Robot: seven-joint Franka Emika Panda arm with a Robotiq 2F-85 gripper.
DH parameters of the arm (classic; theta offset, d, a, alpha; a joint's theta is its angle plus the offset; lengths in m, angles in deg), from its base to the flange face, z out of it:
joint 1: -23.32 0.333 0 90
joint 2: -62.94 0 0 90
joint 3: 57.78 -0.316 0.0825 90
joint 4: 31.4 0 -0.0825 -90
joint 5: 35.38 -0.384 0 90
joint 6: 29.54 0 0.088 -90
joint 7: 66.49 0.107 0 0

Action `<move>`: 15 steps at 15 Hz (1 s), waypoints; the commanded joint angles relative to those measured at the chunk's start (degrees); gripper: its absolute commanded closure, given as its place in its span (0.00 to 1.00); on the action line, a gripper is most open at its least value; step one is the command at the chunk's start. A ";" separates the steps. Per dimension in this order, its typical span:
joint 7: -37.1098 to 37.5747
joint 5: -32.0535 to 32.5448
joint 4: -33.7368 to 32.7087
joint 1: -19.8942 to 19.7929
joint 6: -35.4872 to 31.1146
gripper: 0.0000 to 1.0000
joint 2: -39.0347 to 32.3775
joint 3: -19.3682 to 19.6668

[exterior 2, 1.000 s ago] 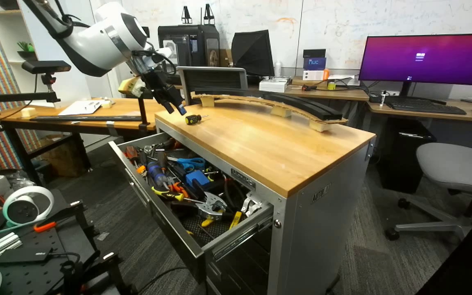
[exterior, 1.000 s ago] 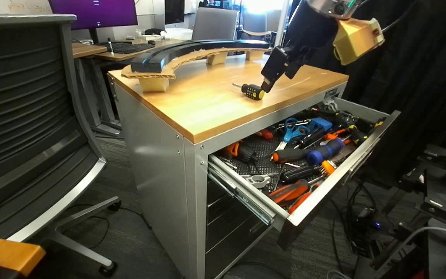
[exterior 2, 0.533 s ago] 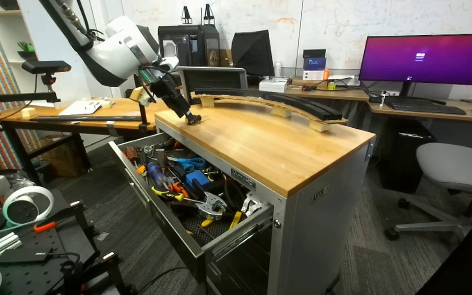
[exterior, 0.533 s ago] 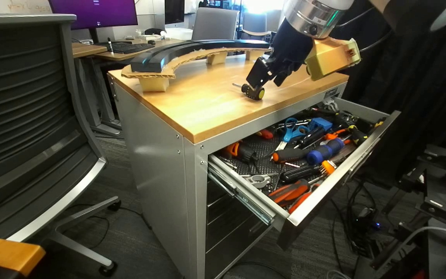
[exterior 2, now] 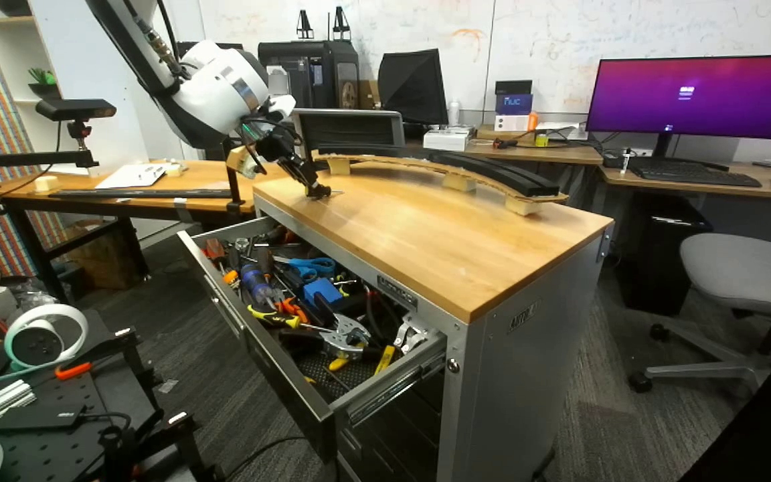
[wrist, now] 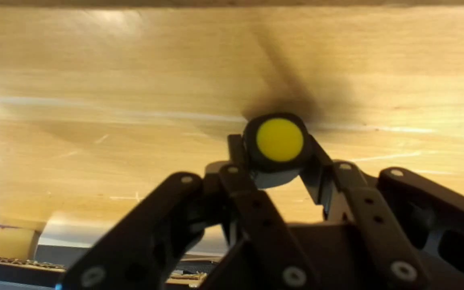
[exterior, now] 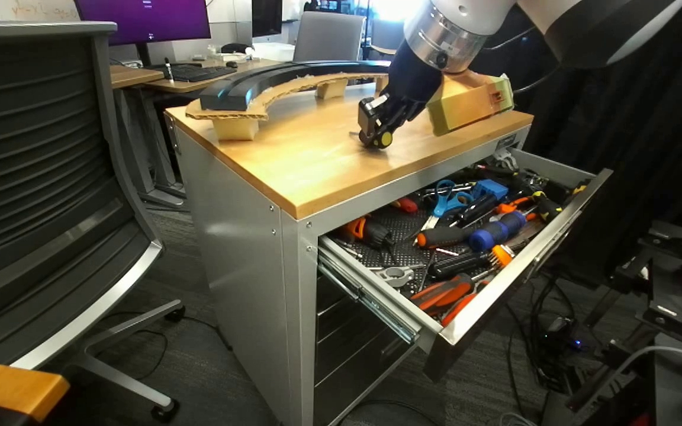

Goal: Put the screwdriver in the open drawer then close the open drawer

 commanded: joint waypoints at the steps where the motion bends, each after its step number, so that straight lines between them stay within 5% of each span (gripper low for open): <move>1: 4.41 3.90 -3.71 2.00 3.17 0.88 -2.28 1.17; 3: 1.12 1.19 -3.52 1.41 3.30 0.88 -3.07 0.22; 4: -4.57 -3.44 -2.52 3.63 0.44 0.88 -2.85 2.72; 5: -9.31 -4.72 -1.56 -0.41 -0.43 0.88 -3.19 -1.49; 6: -12.83 -6.65 -1.13 -0.57 -0.23 0.88 -2.84 -1.65; 7: -14.97 -9.41 5.01 2.10 -3.03 0.88 2.31 1.64; 12: -36.83 -27.80 16.52 1.59 -9.03 0.88 11.04 0.85; 13: -41.23 -30.85 18.32 -2.65 -8.75 0.88 11.89 -3.97; 15: -50.36 -39.07 21.31 -4.03 -8.77 0.88 13.04 -7.26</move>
